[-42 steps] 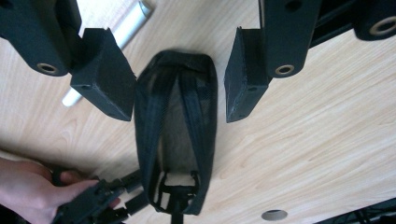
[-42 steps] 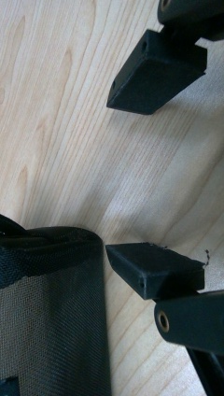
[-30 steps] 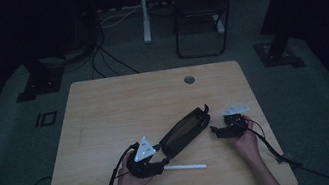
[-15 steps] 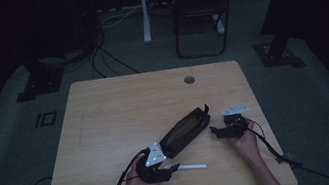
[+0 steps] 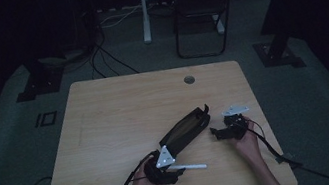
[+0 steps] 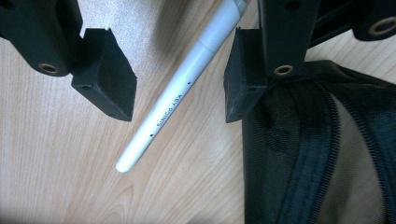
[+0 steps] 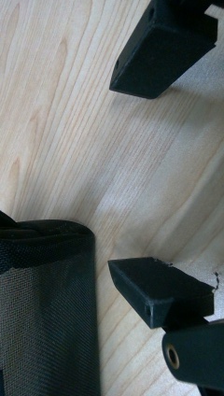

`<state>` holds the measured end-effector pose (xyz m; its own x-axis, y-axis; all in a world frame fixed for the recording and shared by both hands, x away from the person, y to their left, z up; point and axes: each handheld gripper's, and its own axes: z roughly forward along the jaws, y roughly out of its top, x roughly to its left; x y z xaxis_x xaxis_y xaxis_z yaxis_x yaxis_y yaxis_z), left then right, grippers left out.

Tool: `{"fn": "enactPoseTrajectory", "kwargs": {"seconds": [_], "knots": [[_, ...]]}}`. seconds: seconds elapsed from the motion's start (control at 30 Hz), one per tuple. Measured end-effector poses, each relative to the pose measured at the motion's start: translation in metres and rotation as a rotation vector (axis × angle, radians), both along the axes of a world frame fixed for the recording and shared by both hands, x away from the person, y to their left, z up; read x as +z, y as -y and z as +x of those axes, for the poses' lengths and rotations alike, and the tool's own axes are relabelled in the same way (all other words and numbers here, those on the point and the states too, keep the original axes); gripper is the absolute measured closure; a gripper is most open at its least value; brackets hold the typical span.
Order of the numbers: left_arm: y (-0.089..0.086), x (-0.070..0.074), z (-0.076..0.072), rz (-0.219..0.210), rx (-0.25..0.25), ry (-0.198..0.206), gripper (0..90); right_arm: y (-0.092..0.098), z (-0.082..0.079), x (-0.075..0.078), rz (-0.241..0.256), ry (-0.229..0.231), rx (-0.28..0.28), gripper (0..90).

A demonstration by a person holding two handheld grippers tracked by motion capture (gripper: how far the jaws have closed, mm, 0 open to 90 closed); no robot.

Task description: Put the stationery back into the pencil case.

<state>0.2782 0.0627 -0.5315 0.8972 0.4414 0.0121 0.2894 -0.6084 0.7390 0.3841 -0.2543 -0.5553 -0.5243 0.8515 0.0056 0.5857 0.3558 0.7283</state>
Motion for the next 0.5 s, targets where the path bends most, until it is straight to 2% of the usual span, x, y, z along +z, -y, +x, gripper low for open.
{"fn": "enactPoseTrajectory", "kwargs": {"seconds": [0.5], "knots": [[0.011,-0.013,0.004,0.05,-0.021,-0.019,45.6,0.0,-0.001,0.0,0.002,-0.001,0.002,12.8]]}}
